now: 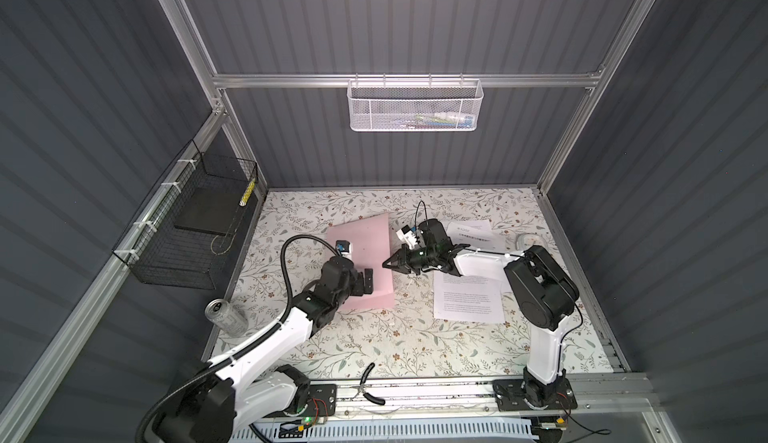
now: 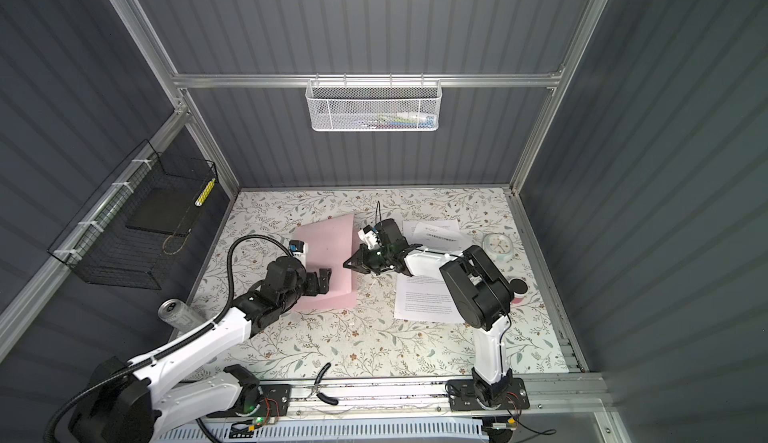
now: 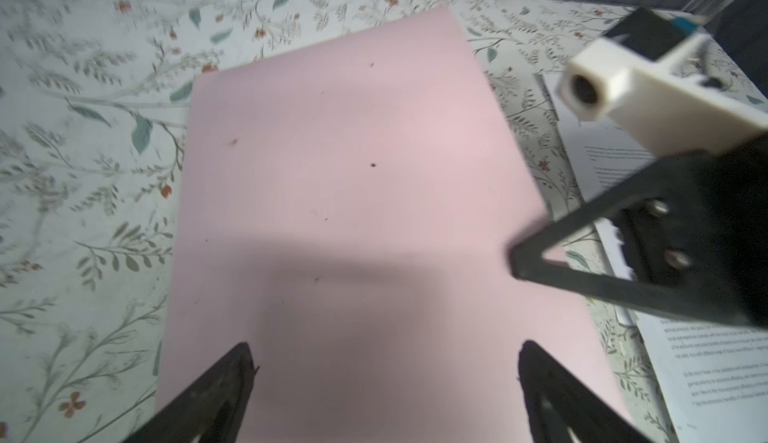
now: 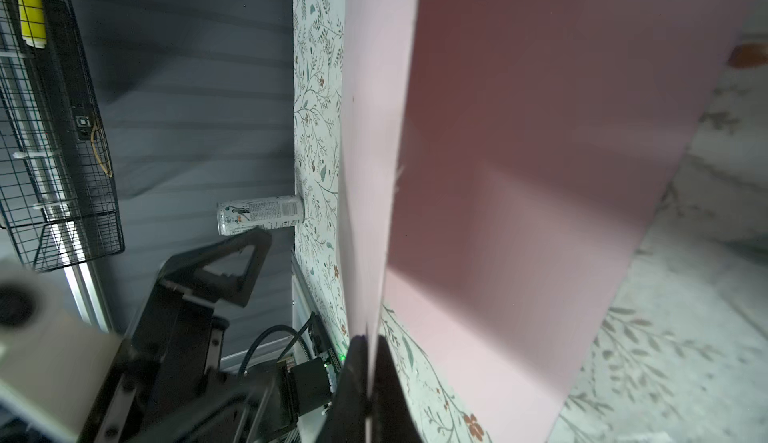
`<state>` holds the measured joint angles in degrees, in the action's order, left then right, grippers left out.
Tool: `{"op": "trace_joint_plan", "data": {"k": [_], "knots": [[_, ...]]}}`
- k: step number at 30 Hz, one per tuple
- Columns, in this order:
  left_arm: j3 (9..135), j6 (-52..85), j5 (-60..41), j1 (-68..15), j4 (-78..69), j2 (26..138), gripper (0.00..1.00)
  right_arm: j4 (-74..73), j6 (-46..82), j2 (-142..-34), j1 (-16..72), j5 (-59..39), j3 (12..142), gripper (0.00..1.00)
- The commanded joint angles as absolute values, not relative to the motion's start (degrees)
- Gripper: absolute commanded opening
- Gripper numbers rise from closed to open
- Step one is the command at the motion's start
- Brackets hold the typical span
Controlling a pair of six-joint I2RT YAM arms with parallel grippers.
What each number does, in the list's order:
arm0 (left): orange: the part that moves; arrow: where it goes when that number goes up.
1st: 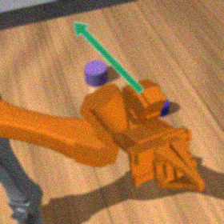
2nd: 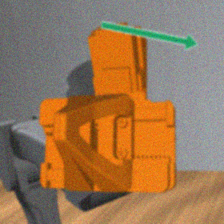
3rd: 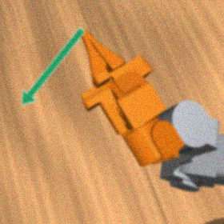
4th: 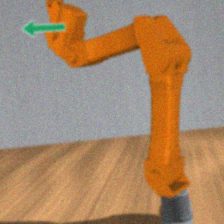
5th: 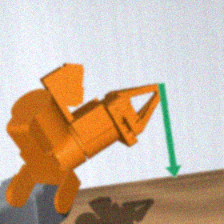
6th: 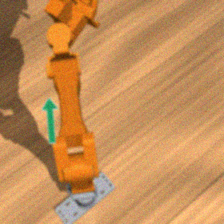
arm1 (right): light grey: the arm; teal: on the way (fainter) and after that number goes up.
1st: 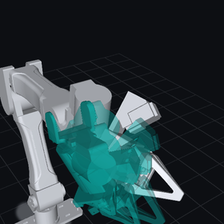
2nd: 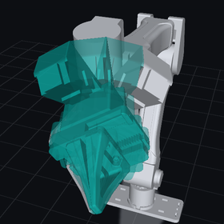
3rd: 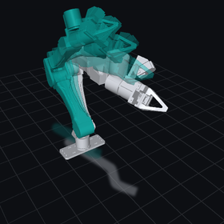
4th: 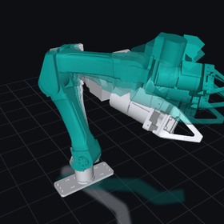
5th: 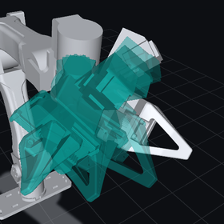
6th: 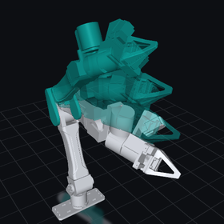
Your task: Put the files into the folder
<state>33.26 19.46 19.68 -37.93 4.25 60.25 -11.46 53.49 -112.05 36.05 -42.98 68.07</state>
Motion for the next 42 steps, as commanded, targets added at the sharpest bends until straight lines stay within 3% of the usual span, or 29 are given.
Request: {"op": "trace_joint_plan", "data": {"k": [1,9,18,21,25,39,41,42], "knots": [[33.25,16.68,35.48,-44.98,11.49,57.31,1.00,-7.22,57.29,-109.15,35.73,-43.84,71.43,0.00],[41.99,20.29,58.01,-68.97,22.25,70.74,1.00,0.51,57.85,-106.41,34.63,-43.59,74.29,0.00],[45.04,19.98,60.25,-70.53,19.88,79.49,0.99,-0.02,57.29,-103.35,34.63,-43.46,70.92,0.00],[45.79,18.36,60.81,-70.49,18.28,80.86,0.94,-1.46,57.65,-102.62,34.69,-44.25,69.47,0.00],[47.34,17.28,61.60,-69.68,17.77,82.77,0.76,-3.04,58.24,-102.04,34.65,-44.72,67.91,0.00],[47.55,14.09,58.81,-67.37,15.09,82.88,0.43,-4.60,59.72,-101.93,34.70,-46.05,67.32,0.00],[47.67,13.31,57.65,-67.00,14.36,83.28,0.28,-4.64,59.85,-101.78,34.63,-46.40,67.23,0.00],[47.95,13.18,57.48,-66.84,14.24,83.59,0.06,-4.77,60.02,-101.62,34.68,-46.41,67.07,0.00]]}}
